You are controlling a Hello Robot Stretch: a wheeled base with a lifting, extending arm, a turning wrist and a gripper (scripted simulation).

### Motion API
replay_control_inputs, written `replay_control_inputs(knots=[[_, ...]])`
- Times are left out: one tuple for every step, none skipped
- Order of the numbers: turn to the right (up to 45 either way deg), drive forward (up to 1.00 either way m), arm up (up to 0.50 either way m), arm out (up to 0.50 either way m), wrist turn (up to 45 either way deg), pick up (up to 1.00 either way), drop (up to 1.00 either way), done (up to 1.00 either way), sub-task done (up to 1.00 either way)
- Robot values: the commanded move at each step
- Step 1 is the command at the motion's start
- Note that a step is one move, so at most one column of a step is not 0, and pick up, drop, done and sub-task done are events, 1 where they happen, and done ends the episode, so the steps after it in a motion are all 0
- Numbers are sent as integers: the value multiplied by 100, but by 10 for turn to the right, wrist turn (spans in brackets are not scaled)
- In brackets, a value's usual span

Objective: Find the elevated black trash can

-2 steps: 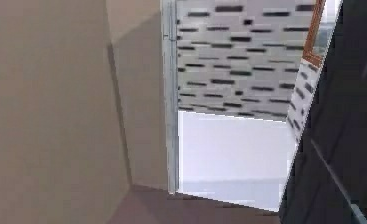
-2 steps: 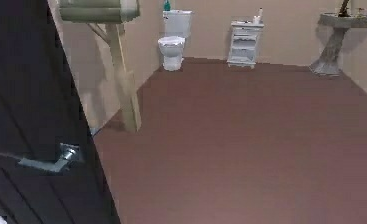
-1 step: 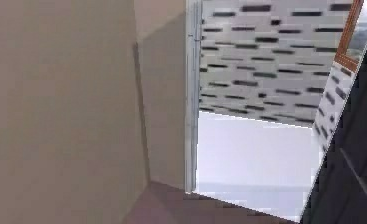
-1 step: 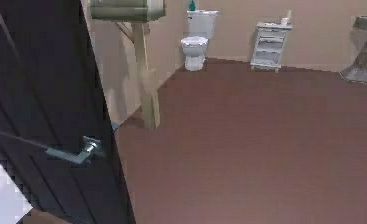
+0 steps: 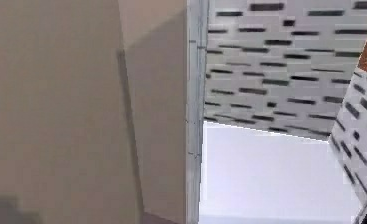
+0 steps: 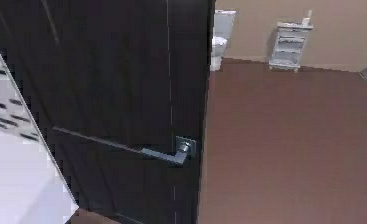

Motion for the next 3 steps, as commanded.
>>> replay_control_inputs(knots=[[240, 0, 0, 0, 0, 0, 0, 0, 0], [0, 100, 0, 0, 0, 0, 0, 0, 0], [90, 0, 0, 0, 0, 0, 0, 0, 0]])
